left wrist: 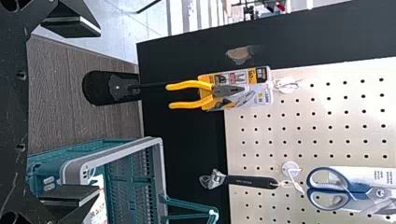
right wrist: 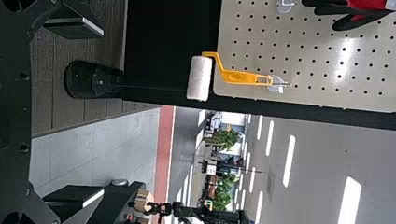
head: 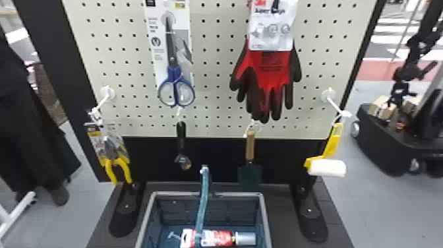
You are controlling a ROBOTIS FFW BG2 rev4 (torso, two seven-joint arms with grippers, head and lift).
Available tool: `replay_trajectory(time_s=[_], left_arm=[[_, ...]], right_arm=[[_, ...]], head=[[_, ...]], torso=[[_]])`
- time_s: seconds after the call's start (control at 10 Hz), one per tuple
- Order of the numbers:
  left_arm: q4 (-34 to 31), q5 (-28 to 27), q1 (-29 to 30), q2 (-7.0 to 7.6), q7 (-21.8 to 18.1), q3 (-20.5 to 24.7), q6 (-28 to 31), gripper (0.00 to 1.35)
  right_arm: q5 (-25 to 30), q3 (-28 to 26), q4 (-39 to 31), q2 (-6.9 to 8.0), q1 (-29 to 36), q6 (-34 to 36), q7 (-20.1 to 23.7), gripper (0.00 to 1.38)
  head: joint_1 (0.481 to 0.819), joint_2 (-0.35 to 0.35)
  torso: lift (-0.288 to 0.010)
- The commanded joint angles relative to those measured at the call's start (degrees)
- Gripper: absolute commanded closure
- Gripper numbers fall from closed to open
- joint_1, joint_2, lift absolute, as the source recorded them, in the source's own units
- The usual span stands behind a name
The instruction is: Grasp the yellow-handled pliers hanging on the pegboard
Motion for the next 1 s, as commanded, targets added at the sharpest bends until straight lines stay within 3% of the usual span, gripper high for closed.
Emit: replay_trajectory(time_s=[0.0, 0.6, 0.9], left_arm=[[0.0, 0.0, 0.0, -0.15, 0.0, 0.0, 0.0, 0.12], [0.0, -0.1, -0.7, -0.15, -0.1, 1.1, 0.3, 0.12], [0.0, 0.3, -5.8, 0.00, -5.7, 6.6, 2.6, 0.12]], right_arm=[[0.0, 0.0, 0.1, 0.05, 0.0, 0.0, 0.0, 0.12], [0.0, 0.0, 0.1, 0.05, 0.1, 0.2, 0.0, 0.12], [0.0, 0.0, 0.1, 0.05, 0.1, 0.3, 0.0, 0.12]], head=[[0.549, 0.000], [0.549, 0.000], [0.549, 0.000]], torso=[[-0.100], [-0.100], [-0.100]])
